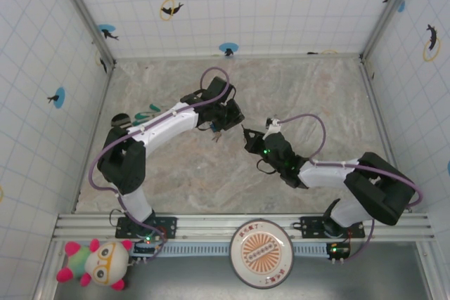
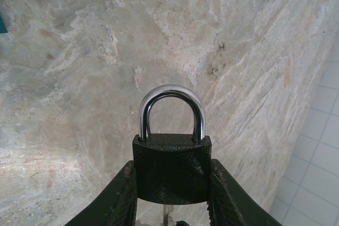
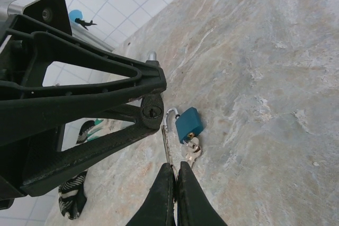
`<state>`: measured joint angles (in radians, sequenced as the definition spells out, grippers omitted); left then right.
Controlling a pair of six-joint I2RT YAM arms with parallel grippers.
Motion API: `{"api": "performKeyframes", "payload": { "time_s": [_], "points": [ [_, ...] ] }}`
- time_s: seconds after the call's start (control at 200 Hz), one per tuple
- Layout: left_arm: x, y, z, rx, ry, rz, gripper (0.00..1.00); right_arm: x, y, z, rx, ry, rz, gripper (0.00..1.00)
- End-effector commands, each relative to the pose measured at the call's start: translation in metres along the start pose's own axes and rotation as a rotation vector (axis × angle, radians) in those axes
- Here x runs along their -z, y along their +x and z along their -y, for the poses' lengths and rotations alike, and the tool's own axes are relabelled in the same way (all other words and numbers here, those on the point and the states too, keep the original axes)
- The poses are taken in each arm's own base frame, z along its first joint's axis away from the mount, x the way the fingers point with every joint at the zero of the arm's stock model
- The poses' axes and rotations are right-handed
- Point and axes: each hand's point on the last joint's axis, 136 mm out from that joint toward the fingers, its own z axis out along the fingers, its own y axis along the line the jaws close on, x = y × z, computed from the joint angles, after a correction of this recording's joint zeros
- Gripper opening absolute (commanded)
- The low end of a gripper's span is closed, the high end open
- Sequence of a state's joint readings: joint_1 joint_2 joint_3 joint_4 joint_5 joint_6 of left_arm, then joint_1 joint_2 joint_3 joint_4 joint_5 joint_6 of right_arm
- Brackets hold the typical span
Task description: Unlock with the key
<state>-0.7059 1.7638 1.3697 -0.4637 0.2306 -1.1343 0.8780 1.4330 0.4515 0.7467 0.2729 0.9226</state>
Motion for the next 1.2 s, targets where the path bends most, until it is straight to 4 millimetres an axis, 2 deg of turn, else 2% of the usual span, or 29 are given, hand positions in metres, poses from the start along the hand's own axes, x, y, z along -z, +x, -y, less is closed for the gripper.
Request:
{"api": "performKeyframes", "payload": {
  "time_s": [0.0,0.806,1.191],
  "points": [
    [-0.004,0.001,-0.005,0.019,-0.007,-0.02,0.17,0.0,-0.017,-0.018,0.015,-0.02,0.055,0.0],
    [-0.005,0.004,0.0,0.025,0.03,-0.036,0.17,-0.011,-0.021,-0.016,0.025,0.0,0.054,0.0],
    [-0.005,0.006,-0.001,0.026,0.031,-0.038,0.16,-0.009,-0.03,-0.024,0.003,-0.046,0.083,0.0]
  ]
}}
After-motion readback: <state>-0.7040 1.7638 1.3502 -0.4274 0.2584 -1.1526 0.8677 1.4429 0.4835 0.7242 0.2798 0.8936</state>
